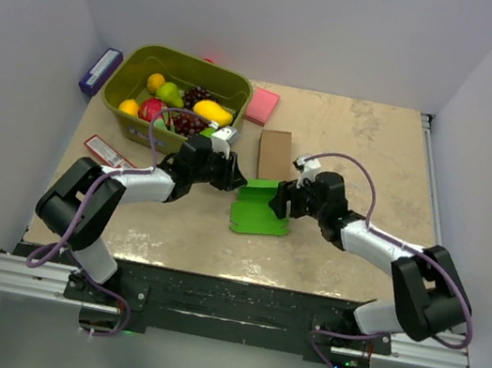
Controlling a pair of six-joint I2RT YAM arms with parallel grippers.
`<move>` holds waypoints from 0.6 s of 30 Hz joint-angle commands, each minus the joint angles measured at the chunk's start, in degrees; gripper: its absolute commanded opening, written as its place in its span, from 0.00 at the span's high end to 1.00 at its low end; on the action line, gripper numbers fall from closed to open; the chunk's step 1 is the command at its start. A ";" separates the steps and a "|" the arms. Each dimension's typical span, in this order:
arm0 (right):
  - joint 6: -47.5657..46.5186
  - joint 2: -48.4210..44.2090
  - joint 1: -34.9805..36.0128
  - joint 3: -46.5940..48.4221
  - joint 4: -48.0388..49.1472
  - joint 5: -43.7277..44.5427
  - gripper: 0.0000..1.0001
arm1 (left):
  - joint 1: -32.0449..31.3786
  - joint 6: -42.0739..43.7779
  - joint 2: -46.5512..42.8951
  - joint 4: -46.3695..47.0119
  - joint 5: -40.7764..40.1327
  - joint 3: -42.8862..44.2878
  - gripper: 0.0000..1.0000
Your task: Fold the paper box
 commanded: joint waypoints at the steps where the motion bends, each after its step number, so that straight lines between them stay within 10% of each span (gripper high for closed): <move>1: 4.70 -7.23 -1.61 1.91 -3.39 2.53 0.27 | 0.19 2.43 0.77 -5.17 0.12 -0.13 0.66; 18: 6.20 -6.89 -6.10 3.76 -10.78 4.64 0.51 | 0.27 3.05 1.39 -6.49 0.73 0.75 0.66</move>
